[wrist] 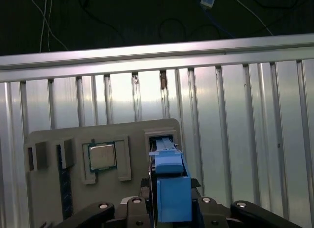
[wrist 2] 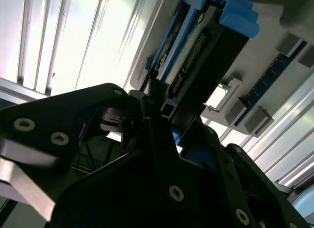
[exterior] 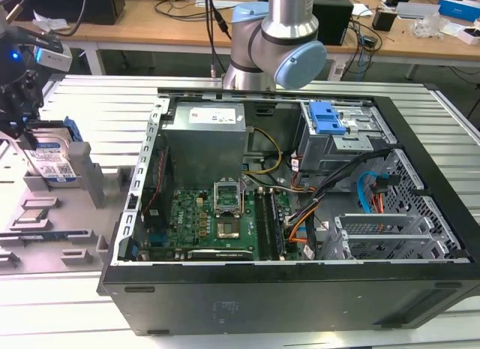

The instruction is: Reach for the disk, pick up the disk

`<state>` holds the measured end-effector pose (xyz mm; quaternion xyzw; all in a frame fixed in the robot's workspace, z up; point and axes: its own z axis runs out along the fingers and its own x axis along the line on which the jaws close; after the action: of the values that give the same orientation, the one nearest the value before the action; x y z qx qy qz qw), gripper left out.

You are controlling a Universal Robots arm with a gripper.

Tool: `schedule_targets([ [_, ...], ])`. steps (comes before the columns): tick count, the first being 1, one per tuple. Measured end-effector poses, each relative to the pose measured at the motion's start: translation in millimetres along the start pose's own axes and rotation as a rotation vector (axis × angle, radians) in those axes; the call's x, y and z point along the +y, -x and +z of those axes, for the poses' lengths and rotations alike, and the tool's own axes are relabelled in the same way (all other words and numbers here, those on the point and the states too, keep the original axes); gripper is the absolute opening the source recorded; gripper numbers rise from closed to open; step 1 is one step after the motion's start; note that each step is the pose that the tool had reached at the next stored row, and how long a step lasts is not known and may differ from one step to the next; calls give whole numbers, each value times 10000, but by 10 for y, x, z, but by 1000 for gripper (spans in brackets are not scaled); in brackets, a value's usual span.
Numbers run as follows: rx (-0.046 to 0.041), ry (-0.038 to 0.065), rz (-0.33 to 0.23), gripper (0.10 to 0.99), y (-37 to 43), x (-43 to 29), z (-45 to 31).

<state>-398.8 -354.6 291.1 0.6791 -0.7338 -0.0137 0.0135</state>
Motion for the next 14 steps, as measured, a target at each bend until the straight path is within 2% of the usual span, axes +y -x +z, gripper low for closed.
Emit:
schedule_targets([
  [14, -1, -1, 0, 373, 0, -1, 11],
])
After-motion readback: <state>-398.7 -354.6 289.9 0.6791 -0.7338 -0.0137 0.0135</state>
